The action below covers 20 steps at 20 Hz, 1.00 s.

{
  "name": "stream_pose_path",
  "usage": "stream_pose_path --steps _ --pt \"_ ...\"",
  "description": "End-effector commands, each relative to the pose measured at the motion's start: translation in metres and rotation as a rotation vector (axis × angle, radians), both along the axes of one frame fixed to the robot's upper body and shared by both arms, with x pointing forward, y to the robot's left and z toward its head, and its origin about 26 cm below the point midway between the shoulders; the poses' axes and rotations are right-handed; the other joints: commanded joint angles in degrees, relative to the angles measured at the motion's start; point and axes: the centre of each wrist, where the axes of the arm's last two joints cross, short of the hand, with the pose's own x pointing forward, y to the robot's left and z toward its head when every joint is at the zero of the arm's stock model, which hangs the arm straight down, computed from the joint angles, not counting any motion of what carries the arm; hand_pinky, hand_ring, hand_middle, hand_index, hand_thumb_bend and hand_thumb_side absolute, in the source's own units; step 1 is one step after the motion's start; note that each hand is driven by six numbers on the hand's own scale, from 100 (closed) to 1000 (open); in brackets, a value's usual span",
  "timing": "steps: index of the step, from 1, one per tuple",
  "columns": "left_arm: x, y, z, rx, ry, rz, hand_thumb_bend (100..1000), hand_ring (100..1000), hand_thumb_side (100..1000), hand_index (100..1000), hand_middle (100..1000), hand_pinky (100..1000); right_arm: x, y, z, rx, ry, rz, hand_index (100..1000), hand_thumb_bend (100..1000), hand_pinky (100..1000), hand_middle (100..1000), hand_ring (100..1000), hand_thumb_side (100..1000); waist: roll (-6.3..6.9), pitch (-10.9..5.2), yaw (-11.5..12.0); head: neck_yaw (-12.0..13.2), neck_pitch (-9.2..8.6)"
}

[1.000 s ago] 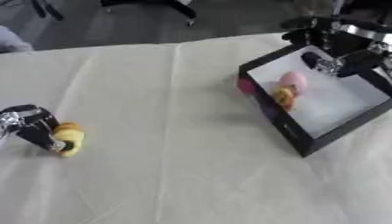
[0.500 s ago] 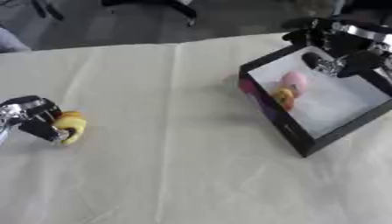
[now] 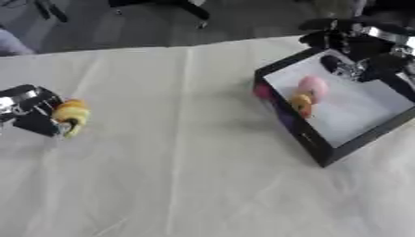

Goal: Pick up the objects with one hand, pass them to the other hand, and then place them into the box on the other side of the table.

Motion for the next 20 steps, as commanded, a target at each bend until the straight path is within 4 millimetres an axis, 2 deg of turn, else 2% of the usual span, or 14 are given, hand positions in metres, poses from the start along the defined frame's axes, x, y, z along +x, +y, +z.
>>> stream_pose_path --steps 1,3,4,12,20 --pt "-0.002 0.004 0.019 -0.029 -0.094 0.020 187 711 169 555 597 780 -0.002 0.000 0.021 -0.009 -0.038 0.012 1000 100 1000 1000 972 285 -0.57 -1.61 0.1 -0.3 -0.15" --pt "-0.004 0.001 0.021 -0.054 -0.128 0.026 183 707 166 554 593 777 -0.002 0.003 0.022 0.003 -0.041 0.024 1000 100 1000 1000 973 312 -0.95 -1.51 0.1 -0.3 -0.15" --pt "-0.004 0.000 0.021 -0.066 -0.146 0.029 175 704 164 554 589 774 -0.002 0.005 0.023 0.010 -0.043 0.031 1000 100 1000 1000 973 293 -1.16 -1.44 0.1 -0.3 -0.15" --pt "-0.007 -0.009 0.015 -0.144 -0.258 0.037 134 696 151 554 580 767 -0.003 0.020 0.034 0.060 -0.074 0.093 1000 100 1000 1000 977 317 -2.62 -0.67 0.1 -0.3 -0.15" --pt "-0.011 -0.027 0.009 -0.201 -0.400 0.010 120 694 137 550 574 767 0.000 0.053 0.053 0.097 -0.134 0.231 1000 100 1000 1000 987 333 -3.94 -0.20 -0.2 -0.6 -0.15"
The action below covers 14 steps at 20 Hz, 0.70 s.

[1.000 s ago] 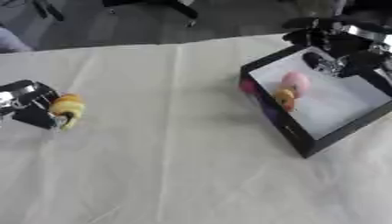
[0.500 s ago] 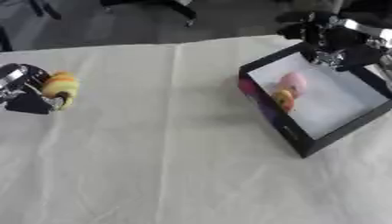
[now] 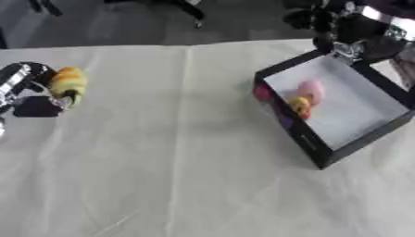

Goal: Pick up the objects with one hand, pass them to the other hand, and then place them into the box on the other side of the table.

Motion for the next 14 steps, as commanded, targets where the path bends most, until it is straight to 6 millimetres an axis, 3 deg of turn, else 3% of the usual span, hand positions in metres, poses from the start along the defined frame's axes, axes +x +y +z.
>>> stream_pose_path --steps 1,14 --pt "-0.001 -0.006 0.010 -0.019 -0.086 -0.006 119 694 136 549 573 767 -0.001 0.013 0.020 -0.007 -0.048 0.062 1000 100 1000 1000 989 331 -1.06 -0.27 -0.1 -0.4 -0.15" --pt "-0.006 -0.033 0.004 -0.010 -0.272 -0.005 108 689 101 540 564 765 0.017 0.066 0.041 -0.057 -0.165 0.256 1000 100 1000 1000 1000 248 -3.46 -0.14 -1.0 -1.3 -0.15"
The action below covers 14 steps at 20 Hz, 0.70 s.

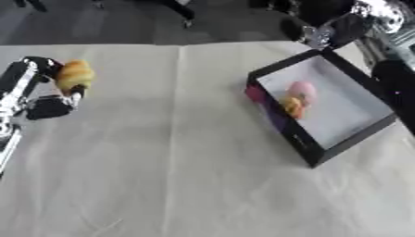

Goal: Pick up the objects with one hand, pass them to the other hand, and then place them into the box on the other side of the table.

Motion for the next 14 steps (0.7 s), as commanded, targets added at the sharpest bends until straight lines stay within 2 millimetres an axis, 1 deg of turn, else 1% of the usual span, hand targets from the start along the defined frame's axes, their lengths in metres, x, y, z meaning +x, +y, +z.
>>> stream_pose_path --steps 1,4,7,11,14 --pt "-0.001 -0.006 0.012 -0.004 -0.085 0.000 105 689 100 539 563 764 0.002 0.010 0.013 -0.039 -0.077 0.039 1000 100 1000 1000 1000 240 -1.01 -0.17 -0.3 0.1 -0.15" --pt "-0.003 -0.011 0.011 0.007 -0.142 0.004 105 692 100 537 564 767 0.008 0.020 0.013 -0.053 -0.109 0.054 1000 100 1000 1000 1000 229 -1.54 -0.27 -0.7 0.5 -0.15" --pt "-0.004 -0.016 0.008 0.013 -0.161 0.003 101 688 100 537 561 766 0.015 0.030 0.012 -0.067 -0.132 0.064 1000 100 1000 1000 1000 217 -1.83 -0.41 -1.0 0.6 -0.15" --pt "-0.004 -0.022 0.007 0.003 -0.172 -0.005 100 685 100 537 560 764 0.025 0.046 0.012 -0.084 -0.160 0.083 1000 100 1000 1000 1000 211 -1.89 -0.62 -1.1 0.3 -0.15" --pt "-0.006 -0.026 0.009 0.018 -0.231 -0.017 106 689 100 538 564 767 0.032 0.058 0.009 -0.103 -0.166 0.097 1000 100 1000 1000 1000 207 -1.81 -0.74 -1.1 0.0 -0.15"
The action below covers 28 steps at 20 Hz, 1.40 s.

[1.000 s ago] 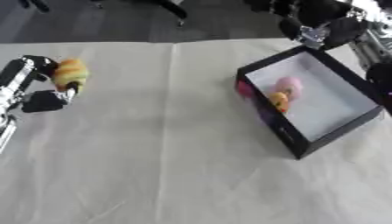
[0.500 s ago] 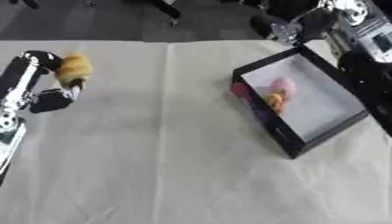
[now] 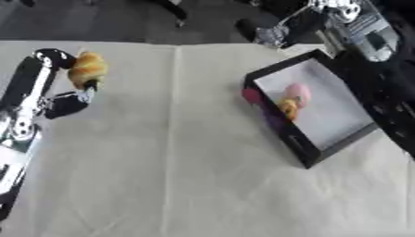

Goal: Pick up the objects with one hand, pass them to the other hand, and then place them into the box on the other side of the table.

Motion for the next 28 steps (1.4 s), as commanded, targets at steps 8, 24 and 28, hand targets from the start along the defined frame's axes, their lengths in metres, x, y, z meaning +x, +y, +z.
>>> stream_pose_path --steps 8,24,28 --pt "-0.004 -0.014 0.010 -0.014 -0.107 -0.027 100 683 100 537 560 764 0.017 0.028 -0.008 -0.118 -0.087 0.072 1000 100 1000 1000 1000 201 -0.42 -0.73 0.2 -0.9 -0.15" --pt "-0.009 -0.030 0.009 -0.020 -0.164 -0.053 100 675 100 531 552 762 0.030 0.067 -0.022 -0.205 -0.109 0.117 1000 100 1000 1000 1000 198 -0.54 -0.43 1.3 -1.6 -0.15" --pt "-0.010 -0.034 0.008 -0.011 -0.188 -0.062 103 674 100 531 552 763 0.032 0.073 -0.026 -0.229 -0.116 0.107 1000 100 1000 1000 1000 198 -0.60 -0.35 1.4 -1.7 -0.15"
